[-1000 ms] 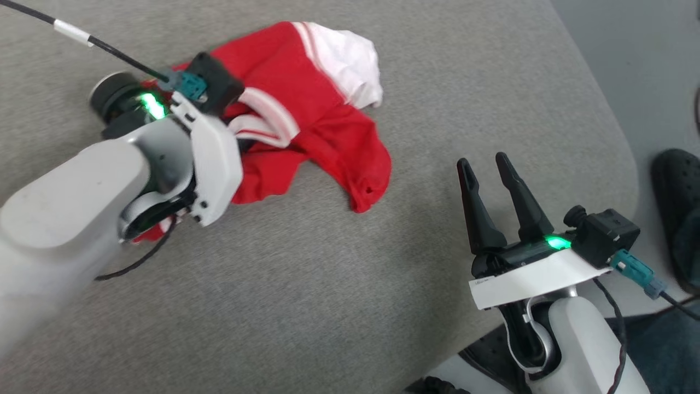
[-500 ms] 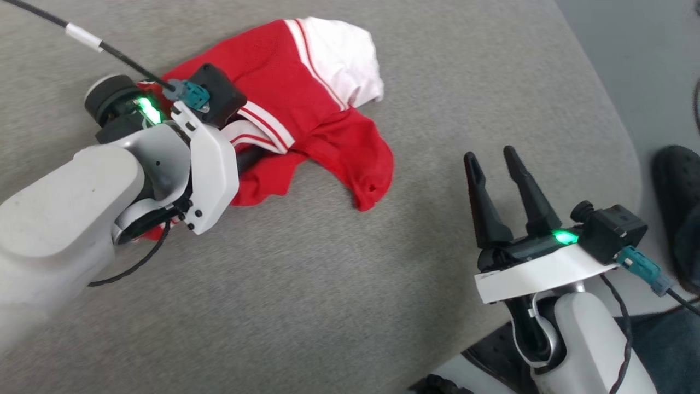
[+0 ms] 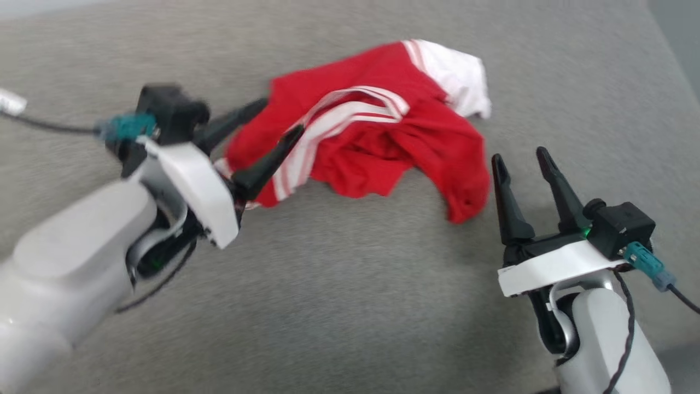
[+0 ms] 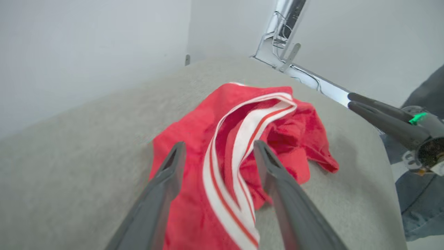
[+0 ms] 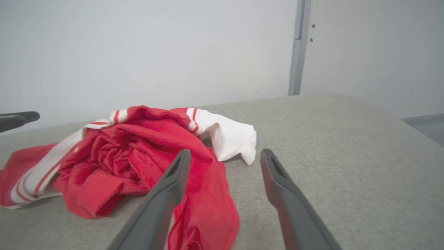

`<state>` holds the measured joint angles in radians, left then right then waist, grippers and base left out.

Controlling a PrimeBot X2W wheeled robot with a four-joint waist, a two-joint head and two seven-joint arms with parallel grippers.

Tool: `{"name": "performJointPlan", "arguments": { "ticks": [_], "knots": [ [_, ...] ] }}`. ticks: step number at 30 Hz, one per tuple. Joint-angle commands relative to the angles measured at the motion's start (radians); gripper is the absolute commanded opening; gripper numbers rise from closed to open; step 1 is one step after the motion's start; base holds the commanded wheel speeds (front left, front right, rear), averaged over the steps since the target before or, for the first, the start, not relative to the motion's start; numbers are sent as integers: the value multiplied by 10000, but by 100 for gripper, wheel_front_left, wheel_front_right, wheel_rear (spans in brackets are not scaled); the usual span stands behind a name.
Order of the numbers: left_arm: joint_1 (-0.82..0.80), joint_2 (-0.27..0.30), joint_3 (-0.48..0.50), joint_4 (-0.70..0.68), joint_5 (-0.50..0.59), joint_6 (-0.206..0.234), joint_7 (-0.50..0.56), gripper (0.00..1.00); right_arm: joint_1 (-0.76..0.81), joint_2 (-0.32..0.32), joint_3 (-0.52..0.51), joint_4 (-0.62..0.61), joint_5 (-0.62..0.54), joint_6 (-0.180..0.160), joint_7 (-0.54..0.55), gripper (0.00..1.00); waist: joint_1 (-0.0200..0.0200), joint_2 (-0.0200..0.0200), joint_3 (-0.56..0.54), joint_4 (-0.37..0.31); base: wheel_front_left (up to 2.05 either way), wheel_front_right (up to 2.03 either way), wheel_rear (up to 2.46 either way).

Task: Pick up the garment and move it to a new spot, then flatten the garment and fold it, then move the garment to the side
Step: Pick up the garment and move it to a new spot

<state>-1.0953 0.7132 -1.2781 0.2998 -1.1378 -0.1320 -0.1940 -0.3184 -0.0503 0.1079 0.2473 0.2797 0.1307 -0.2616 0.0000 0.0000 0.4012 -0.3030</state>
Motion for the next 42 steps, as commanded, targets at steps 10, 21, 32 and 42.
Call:
{"name": "performJointPlan", "arguments": {
  "ticks": [10, 21, 32, 42],
  "knots": [
    [4097, -973, 3295, 1493, -204, 23, -717, 100, 487, -11, -1354, 584, -1369, -1, -47, 100, 0, 0, -2008, 2798, 0, 0, 0],
    [8184, -2473, 7730, 1426, 3041, 23, -721, 100, 1755, -13, -2200, 721, -1947, -1, -47, 100, 0, 0, -3143, 3925, 0, 0, 0],
    [11464, -3878, 11781, -962, 6404, 23, -722, 100, 2688, -11, -3082, 6, -1994, -1, 83, 100, 0, 0, -3629, 4002, 0, 0, 0],
    [12240, -4519, 12430, -1723, 7053, 23, -723, 100, 2907, -11, -3190, -378, -1845, -1, 247, 100, 0, 0, -3559, 3924, 0, 0, 0]
  ]
}}
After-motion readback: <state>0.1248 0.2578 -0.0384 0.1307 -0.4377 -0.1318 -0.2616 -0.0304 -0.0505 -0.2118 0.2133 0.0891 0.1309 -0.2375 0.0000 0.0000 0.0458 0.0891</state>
